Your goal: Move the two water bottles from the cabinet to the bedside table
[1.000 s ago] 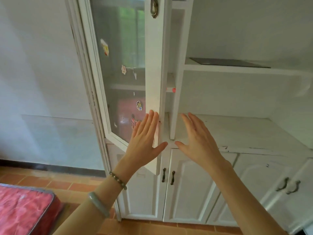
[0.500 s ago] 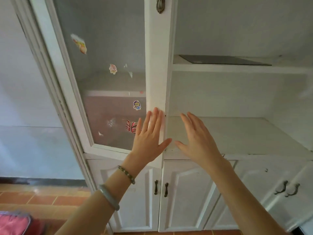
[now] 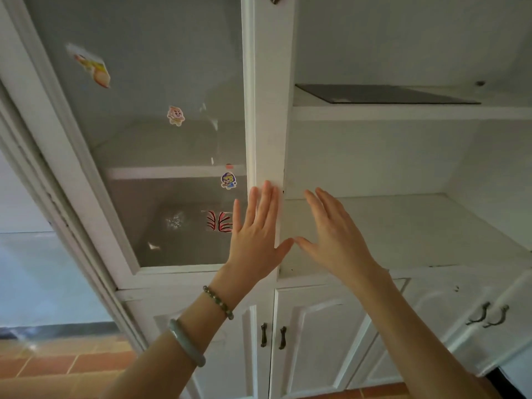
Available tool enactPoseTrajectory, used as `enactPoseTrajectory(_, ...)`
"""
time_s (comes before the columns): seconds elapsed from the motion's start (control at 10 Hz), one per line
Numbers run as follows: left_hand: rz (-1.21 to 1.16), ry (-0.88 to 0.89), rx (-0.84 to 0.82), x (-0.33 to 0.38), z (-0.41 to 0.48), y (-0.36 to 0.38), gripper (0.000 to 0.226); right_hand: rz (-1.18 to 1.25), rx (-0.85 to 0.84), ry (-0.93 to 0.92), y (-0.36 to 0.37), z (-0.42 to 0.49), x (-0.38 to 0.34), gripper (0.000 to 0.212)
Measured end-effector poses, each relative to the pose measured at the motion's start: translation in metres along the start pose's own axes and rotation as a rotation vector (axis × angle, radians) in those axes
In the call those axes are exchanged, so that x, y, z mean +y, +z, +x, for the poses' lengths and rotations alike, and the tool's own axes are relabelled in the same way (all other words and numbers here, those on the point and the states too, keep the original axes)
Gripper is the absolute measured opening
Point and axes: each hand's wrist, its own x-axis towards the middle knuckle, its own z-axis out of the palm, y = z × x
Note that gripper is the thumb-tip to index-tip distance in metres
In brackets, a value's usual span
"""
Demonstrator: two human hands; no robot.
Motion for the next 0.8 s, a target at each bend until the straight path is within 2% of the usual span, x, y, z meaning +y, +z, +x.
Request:
enactPoseTrajectory(0.5, 0.057, -0.027, -0.015, 0.003, 0.012, 0.005, 0.103, -0.003, 0.000, 0.003, 0.006, 0.010, 0.012, 0.082)
enactPoseTrajectory(0.8, -0.020, -0.012, 0.030, 0.005, -0.004, -0.039, 0.084, 0.009, -0.006, -0.042, -0.016, -0.015, 0.005, 0.081)
